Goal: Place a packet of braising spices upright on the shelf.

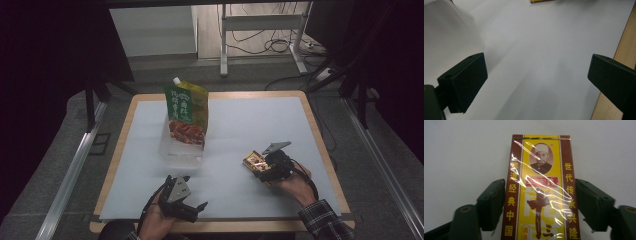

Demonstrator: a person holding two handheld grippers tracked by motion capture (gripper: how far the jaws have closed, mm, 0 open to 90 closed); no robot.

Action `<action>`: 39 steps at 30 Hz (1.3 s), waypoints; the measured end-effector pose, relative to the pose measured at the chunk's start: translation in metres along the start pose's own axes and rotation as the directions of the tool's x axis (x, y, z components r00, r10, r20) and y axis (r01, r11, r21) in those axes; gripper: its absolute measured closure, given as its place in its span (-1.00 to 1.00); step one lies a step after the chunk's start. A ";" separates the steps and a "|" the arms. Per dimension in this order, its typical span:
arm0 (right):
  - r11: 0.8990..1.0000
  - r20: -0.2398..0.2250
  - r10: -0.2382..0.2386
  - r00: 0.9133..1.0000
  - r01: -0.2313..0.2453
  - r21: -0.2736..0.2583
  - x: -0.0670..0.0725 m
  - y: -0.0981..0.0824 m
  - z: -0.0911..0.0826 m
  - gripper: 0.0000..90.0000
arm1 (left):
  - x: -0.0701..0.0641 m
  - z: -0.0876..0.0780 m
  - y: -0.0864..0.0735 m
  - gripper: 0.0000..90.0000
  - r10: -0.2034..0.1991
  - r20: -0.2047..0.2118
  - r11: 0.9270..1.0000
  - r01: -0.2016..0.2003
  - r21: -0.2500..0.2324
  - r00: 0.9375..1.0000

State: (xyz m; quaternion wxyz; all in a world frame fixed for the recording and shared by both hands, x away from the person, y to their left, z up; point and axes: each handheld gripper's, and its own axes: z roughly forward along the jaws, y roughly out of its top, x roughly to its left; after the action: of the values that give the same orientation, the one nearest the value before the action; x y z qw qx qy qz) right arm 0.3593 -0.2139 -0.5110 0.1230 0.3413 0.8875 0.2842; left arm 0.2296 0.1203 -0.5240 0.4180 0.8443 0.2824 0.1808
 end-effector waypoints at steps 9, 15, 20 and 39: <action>0.999 -0.006 0.002 1.000 -0.002 0.032 -0.004 0.007 -0.006 -0.48 | 0.001 -0.001 0.000 -0.94 -0.004 -0.010 1.000 0.004 -0.005 1.000; 0.997 -0.028 0.010 1.000 -0.008 0.074 -0.006 0.016 -0.008 -0.48 | 0.001 0.000 0.000 -0.94 -0.004 -0.006 1.000 0.004 0.005 1.000; 0.990 -0.026 -0.008 1.000 0.012 0.141 -0.005 0.026 -0.005 -0.48 | 0.001 0.000 0.000 -0.94 -0.006 -0.008 1.000 0.006 0.004 1.000; 0.927 -0.009 -0.070 0.998 0.068 0.368 0.001 0.061 0.024 -0.36 | 0.001 0.000 0.000 -0.94 0.000 -0.011 1.000 0.001 0.017 1.000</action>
State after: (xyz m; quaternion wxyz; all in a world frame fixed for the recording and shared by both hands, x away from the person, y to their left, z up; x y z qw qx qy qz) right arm 0.4011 -0.1660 -0.4947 0.0689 0.3277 0.9361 0.1077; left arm 0.2303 0.1209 -0.5242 0.4093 0.8468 0.2864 0.1829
